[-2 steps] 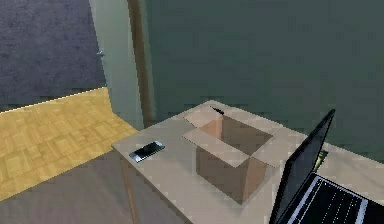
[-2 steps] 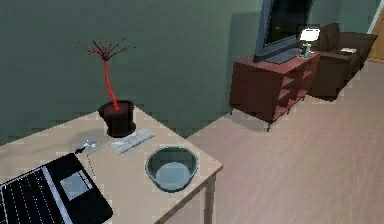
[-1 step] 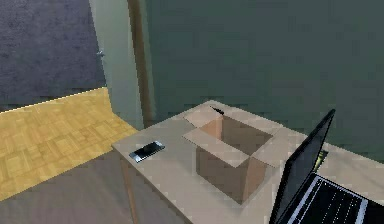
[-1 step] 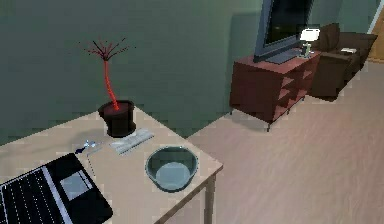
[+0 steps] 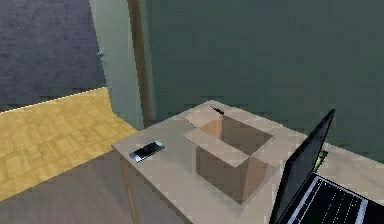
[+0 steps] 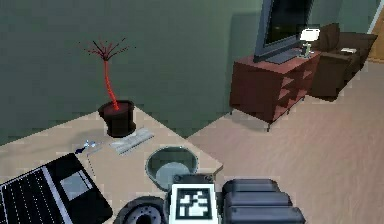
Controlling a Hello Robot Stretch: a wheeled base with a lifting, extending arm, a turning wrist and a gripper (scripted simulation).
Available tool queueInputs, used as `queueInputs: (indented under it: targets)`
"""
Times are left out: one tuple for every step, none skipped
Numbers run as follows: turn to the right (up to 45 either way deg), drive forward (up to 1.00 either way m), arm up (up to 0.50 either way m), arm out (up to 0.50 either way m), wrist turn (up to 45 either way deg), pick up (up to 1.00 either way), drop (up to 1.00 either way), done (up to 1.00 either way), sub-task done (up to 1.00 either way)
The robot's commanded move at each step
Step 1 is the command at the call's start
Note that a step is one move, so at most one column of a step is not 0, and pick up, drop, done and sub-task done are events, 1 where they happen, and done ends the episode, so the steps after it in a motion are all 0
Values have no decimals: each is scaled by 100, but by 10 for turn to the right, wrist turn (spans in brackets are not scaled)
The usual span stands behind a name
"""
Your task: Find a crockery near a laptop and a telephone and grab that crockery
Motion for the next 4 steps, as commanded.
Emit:
queueInputs:
  targets:
    - [0, 0, 0, 22, 0, 0, 0, 0, 0]
    - [0, 0, 0, 0, 450, 0, 0, 0, 0]
    - [0, 0, 0, 0, 450, 0, 0, 0, 0]
    - [0, 0, 0, 0, 450, 0, 0, 0, 0]
